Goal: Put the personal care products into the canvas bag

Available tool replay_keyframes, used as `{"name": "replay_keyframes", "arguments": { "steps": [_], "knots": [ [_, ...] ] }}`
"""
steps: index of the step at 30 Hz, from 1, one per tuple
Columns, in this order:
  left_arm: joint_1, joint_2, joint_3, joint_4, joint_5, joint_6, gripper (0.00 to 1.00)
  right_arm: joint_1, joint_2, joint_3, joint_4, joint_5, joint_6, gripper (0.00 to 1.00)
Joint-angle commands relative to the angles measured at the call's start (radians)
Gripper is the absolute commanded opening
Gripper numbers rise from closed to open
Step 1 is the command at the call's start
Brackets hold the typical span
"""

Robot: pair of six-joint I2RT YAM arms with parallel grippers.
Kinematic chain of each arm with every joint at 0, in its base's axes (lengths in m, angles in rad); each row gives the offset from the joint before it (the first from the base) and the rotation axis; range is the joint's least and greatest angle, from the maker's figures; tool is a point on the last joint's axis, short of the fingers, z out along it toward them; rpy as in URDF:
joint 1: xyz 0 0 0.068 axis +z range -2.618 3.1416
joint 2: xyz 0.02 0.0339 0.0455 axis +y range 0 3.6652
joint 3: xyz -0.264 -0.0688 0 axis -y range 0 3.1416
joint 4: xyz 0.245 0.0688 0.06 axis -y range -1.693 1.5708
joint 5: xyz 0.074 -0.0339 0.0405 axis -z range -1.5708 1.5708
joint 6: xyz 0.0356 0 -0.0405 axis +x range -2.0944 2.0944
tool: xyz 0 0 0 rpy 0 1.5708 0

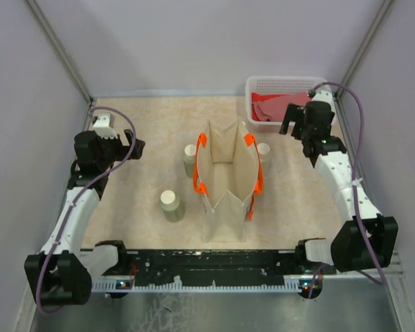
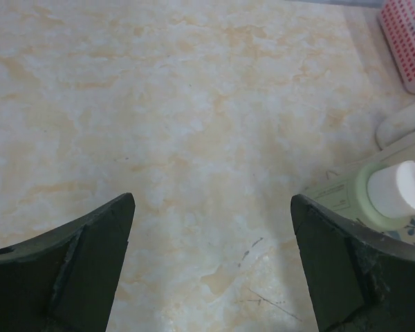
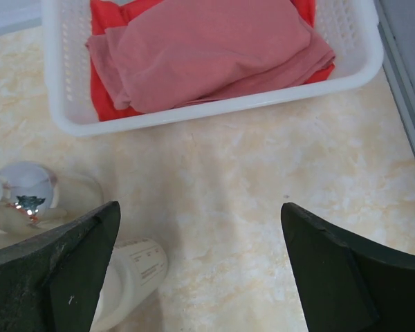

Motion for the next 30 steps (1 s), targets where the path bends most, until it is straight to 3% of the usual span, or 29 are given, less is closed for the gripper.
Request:
{"name": "replay_keyframes", "arguments": {
  "steps": [1,8,14,22,30],
  "knots": [
    [-0.024,0.002,0.117,-0.041,0.131,0.021,1.0,0.048,0.029,0.138,-0.122,-0.03,-0.027,0.99],
    [-0.189,0.142,0.363,-0.19,0.216,0.041,1.0,0.096,0.099,0.257,-0.344,-0.116,0.016,0.99],
    [-0.267,0.308,0.553,-0.264,0.333,-0.045,1.0,0.102,0.129,0.291,-0.429,-0.171,0.039,0.99],
    [-0.386,0.405,0.624,-0.283,0.355,-0.08,1.0,0.106,0.13,0.261,-0.427,-0.181,0.039,0.99],
    [-0.516,0.476,0.676,-0.369,0.248,-0.053,0.99,0.108,0.159,0.258,-0.43,-0.185,0.03,0.99]
  ]
}}
